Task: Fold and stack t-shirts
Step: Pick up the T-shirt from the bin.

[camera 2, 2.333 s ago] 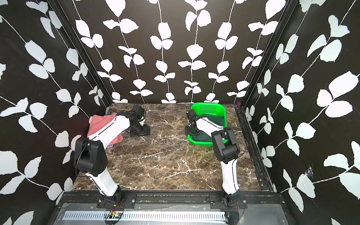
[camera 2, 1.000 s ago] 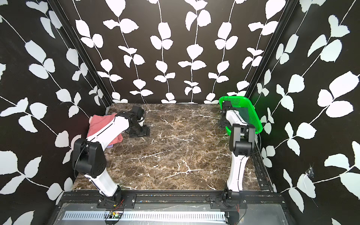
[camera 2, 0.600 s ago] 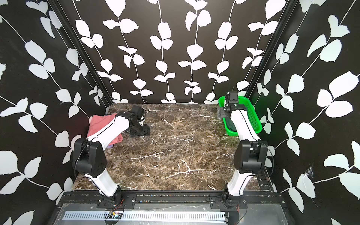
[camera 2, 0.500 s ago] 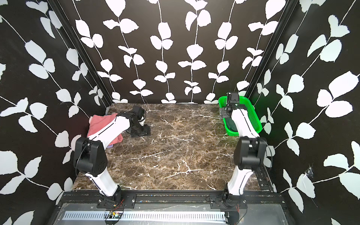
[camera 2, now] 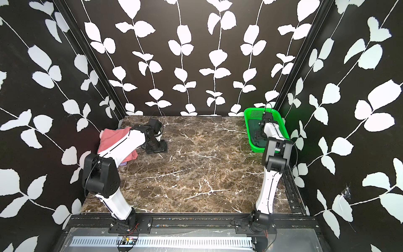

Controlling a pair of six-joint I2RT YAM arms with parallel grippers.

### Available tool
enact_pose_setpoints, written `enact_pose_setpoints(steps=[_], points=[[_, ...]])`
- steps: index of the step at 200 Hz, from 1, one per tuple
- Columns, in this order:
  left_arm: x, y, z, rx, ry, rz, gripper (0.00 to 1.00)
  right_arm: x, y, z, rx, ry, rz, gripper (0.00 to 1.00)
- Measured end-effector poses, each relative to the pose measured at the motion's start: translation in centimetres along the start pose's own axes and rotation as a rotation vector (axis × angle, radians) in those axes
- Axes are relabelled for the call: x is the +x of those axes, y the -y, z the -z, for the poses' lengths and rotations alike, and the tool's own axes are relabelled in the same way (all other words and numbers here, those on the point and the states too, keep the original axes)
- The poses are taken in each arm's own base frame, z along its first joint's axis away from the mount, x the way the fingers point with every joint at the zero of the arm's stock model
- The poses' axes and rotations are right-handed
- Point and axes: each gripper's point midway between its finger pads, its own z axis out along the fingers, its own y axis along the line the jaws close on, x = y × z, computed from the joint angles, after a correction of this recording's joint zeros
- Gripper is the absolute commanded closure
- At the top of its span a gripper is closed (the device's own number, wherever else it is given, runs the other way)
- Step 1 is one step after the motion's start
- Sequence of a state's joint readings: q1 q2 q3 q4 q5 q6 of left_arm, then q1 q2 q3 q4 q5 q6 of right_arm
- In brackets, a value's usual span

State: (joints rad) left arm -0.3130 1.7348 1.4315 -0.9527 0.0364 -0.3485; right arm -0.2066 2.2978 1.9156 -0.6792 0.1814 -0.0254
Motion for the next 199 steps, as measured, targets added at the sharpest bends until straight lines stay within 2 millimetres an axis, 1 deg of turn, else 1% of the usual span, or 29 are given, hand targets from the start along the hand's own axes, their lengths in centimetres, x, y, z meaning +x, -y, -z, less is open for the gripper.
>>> enact_pose_setpoints(steps=[3,6,26,49,70,97,111,125,131,147,148,154,155,163,173,181,194,199], points=[[0.0,0.0,0.1,0.0,0.001,0.0,0.26,0.0,-0.1,-0.2,-0.002,-0.002,0.0,0.94],[0.0,0.0,0.1,0.001,0.002,0.0,0.26,0.0,-0.1,-0.3,-0.002,-0.005,0.002,1.0],[0.0,0.0,0.1,0.002,0.003,0.008,0.26,0.4,-0.3,-1.2,0.001,-0.027,0.008,1.0],[0.0,0.1,0.1,0.007,0.002,0.022,0.26,0.3,-0.2,-0.9,0.003,-0.023,0.004,1.0],[0.0,0.2,0.1,0.014,0.002,0.036,0.27,0.8,-0.2,-0.8,0.003,-0.02,0.005,1.0],[0.0,0.4,0.1,0.025,0.001,0.051,0.28,2.2,-0.1,0.6,0.001,-0.033,0.008,1.0],[-0.1,0.6,0.0,0.031,0.004,0.055,0.28,2.6,-0.1,2.0,-0.009,-0.025,-0.003,1.0],[0.2,0.7,-0.4,0.034,-0.004,0.061,0.28,2.8,0.1,4.2,-0.003,0.009,-0.026,1.0],[0.4,0.7,-0.6,0.034,-0.007,0.064,0.29,3.0,0.2,5.5,0.006,0.031,-0.043,1.0],[1.1,0.8,-1.4,0.034,-0.023,0.07,0.3,3.8,-0.2,9.9,0.019,0.126,-0.098,1.0],[1.2,0.8,-1.5,0.034,-0.025,0.071,0.3,3.9,-0.3,10.5,0.019,0.136,-0.106,1.0],[1.5,0.8,-1.8,0.034,-0.033,0.074,0.3,4.2,-0.7,12.1,0.018,0.174,-0.121,1.0],[1.6,0.8,-1.9,0.034,-0.034,0.074,0.3,4.2,-0.8,12.7,0.02,0.189,-0.121,1.0],[2.1,0.9,-2.3,0.034,-0.046,0.076,0.3,4.6,-1.6,15.3,0.021,0.253,-0.14,1.0],[2.8,1.1,-2.8,0.036,-0.061,0.078,0.3,5.2,-3.0,18.6,0.01,0.33,-0.143,1.0],[3.2,1.1,-3.2,0.038,-0.069,0.081,0.3,5.2,-4.1,21.1,-0.002,0.388,-0.133,1.0],[3.8,1.1,-3.4,0.039,-0.078,0.085,0.3,4.8,-5.6,24.3,-0.029,0.468,-0.123,1.0],[3.9,1.2,-3.5,0.041,-0.078,0.085,0.3,4.6,-5.8,25.0,-0.034,0.486,-0.122,1.0]])
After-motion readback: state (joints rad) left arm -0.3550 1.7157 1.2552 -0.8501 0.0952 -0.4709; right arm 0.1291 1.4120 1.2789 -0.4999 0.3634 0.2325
